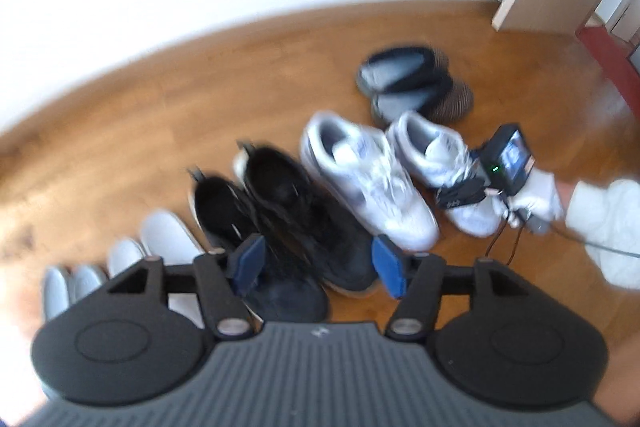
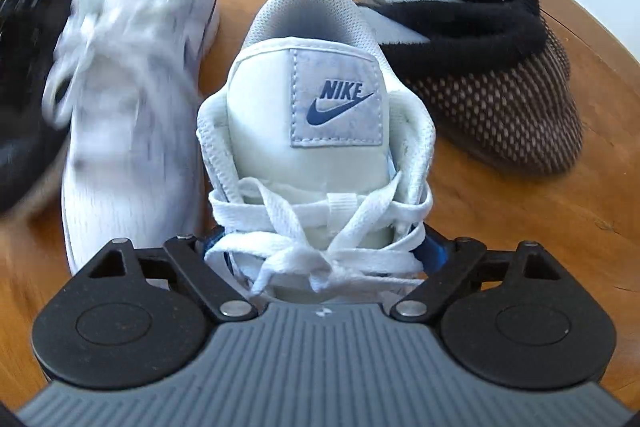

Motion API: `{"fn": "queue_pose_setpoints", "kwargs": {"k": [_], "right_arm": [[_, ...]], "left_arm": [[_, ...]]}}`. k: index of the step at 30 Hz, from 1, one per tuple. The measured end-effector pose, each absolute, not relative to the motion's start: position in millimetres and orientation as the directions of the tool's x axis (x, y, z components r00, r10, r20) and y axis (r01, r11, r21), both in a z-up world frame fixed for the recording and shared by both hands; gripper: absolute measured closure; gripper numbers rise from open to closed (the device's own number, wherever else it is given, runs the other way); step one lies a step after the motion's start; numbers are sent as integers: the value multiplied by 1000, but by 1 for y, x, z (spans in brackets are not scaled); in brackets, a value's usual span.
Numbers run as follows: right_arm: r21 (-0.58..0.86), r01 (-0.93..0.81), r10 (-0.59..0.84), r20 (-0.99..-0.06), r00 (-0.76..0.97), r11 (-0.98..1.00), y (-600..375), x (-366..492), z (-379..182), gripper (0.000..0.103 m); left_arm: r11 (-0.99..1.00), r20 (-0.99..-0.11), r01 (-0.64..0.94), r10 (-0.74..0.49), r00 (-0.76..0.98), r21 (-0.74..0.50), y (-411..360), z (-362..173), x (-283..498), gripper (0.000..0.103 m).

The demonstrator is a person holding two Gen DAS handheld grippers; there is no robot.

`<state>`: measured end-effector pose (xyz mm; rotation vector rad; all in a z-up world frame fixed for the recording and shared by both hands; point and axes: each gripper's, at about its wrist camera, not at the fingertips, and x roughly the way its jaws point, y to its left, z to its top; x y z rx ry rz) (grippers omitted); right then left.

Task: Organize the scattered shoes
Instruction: 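Grasp the second white Nike sneaker with the right gripper and set it beside its mate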

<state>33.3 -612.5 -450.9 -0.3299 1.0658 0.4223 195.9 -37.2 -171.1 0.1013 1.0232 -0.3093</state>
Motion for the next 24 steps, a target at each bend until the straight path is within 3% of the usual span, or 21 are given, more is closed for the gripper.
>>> {"fn": "queue_pose_setpoints", "kwargs": {"k": [4,7,11,24], "right_arm": [[-44,-478,174,-899,401,877,-600,58,-449,14],[-45,-492,163,-913,373,870,-589,74,-447,15],[34,-493,215,-924,316,869,-574,73,-442,15],[53,-402,173,-948,267,914,-540,35,-435,15]], "left_arm": [[949,-810,291,-76,582,120,-21,-170,200,42],[958,-778,228,-6,628,177,2,-167,197,41],[983,-794,153,-11,608,104,36,-172,187,39],[998,-849,68,-31,527,6,70,-195,182,39]]}}
